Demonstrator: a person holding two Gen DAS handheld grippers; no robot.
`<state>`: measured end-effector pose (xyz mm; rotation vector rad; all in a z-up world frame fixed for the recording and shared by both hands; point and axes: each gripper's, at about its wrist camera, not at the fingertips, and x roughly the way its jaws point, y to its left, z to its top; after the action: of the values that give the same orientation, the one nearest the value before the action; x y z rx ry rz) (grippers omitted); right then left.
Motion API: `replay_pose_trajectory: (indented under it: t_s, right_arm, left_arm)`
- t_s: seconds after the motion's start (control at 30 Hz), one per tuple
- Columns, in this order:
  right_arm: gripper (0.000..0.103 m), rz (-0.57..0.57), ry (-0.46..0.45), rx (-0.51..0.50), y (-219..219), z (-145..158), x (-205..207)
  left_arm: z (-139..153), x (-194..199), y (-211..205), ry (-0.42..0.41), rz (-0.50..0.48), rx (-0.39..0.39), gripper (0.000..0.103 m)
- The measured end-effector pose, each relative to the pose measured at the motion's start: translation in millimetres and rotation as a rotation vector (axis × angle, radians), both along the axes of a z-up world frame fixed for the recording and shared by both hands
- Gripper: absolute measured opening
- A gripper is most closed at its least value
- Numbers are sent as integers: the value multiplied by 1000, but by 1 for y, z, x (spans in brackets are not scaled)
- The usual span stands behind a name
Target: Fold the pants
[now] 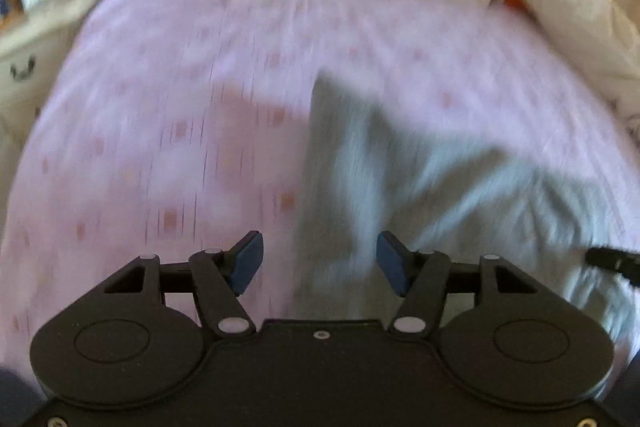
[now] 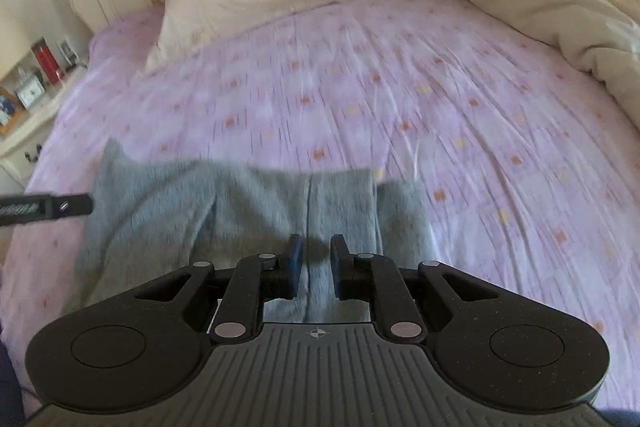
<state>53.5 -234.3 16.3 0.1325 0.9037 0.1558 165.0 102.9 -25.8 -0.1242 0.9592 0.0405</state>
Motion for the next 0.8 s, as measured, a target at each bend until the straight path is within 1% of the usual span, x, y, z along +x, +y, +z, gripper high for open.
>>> replay_pose_trajectory:
  t_s: [0.07,0.13,0.2,0.3,0.37,0.43,0.57,0.67,0.7,0.73,0.8]
  right_arm:
    - [15,-15,13,14,-3,-6,6]
    - [16,-23,35,25,-5,-13,10]
    - [21,-33,50,31,-6,-15,12]
    - [26,-50,65,54,-12,-18,16]
    - [27,-58,68,69,-15,-21,15]
    - [27,-59,69,75,-15,-20,13]
    - [27,-58,69,71,-14,-20,12]
    - [28,-63,70,81,-16,-20,11]
    - [28,-66,71,85,-16,-20,11]
    - [28,-69,72,87,-16,-20,11]
    - [29,-70,71,86,-16,-20,10]
  left_arm:
    - [8,17,-2,-28,-16,1,66]
    - [7,36,-4,-21,-14,17,66]
    - [1,53,-6,15,-10,29,66]
    - [-20,77,-6,111,3,27,66]
    - [-31,87,-5,148,7,29,74]
    - [-37,93,-4,153,17,37,81]
    - [-38,97,-5,161,17,47,83]
    - [-35,93,-6,163,10,54,82]
    - [-32,90,-5,161,14,48,81]
    - [-30,96,-3,155,15,38,79]
    - [-23,89,0,141,10,22,78]
